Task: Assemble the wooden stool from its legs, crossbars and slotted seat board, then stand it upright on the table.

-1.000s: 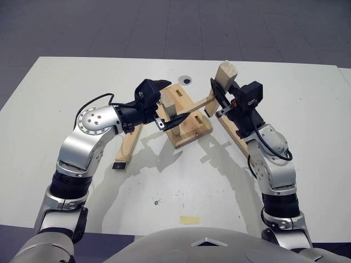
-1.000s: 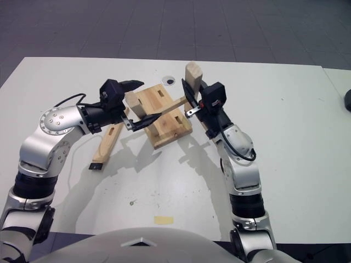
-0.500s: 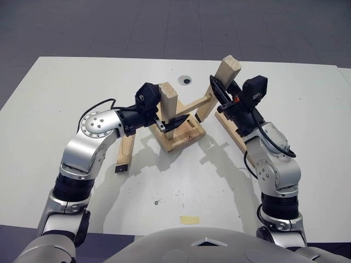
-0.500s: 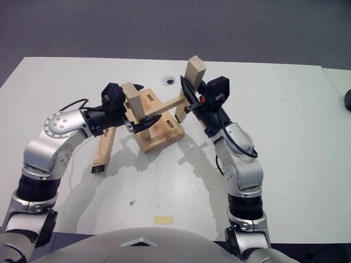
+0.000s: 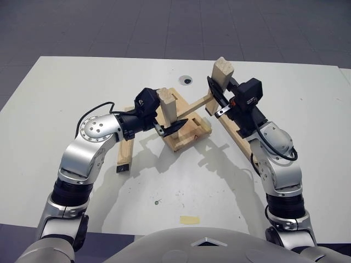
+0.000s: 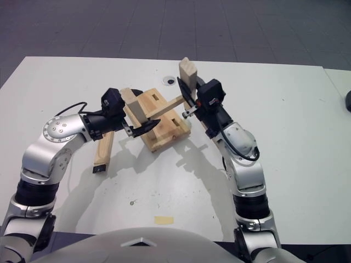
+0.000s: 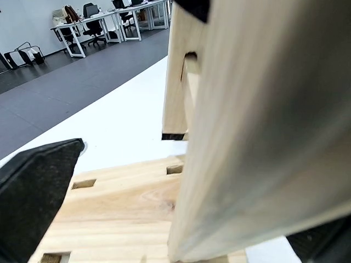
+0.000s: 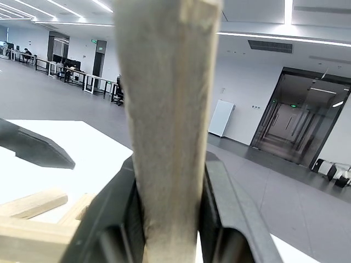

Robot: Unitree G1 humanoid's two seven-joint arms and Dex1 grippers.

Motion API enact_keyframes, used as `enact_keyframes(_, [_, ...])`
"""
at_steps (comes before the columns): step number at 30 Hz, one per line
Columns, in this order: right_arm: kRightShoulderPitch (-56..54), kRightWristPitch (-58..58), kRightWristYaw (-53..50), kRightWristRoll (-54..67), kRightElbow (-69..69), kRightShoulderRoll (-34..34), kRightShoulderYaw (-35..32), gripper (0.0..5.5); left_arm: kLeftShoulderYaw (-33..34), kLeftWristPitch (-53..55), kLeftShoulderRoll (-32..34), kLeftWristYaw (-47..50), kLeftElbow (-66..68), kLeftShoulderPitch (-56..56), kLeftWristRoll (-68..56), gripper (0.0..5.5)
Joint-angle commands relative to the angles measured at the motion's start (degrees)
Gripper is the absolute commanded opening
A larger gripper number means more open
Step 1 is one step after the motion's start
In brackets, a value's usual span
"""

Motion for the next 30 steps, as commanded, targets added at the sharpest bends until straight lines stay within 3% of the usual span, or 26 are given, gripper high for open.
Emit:
enact_keyframes(1, [-0.3,-2.1,0.5,0.1,-0.4,0.4,0.5,1.00,4.3,4.2,1.0,-2.4,-4.9,0.3,-8.5,5.40])
enact_keyframes(7, [-0.1,-2.9,0.4,0.8,0.8,0.6,-0.6,1.00,8.2,5.7,6.4,-6.0,-10.6,3.2,-14.0,5.40])
enact_keyframes(16, [0.1,-3.2,0.5,1.2,1.0,0.5,-0.7,1.00,12.0,5.2,9.6,-1.3,-15.7,6.1,-12.9,5.40])
enact_keyframes(23, [0.7,-3.6,0.2,1.1,1.1,0.5,-0.8,1.00,14.2,6.4,10.9,-1.1,-18.9,7.6,-18.5,4.22])
enact_keyframes(30, [0.9,-4.4,-0.2,0.6,1.2,0.8,-0.4,1.00,11.6,5.6,11.3,0.6,-18.3,7.8,-16.2,3.06])
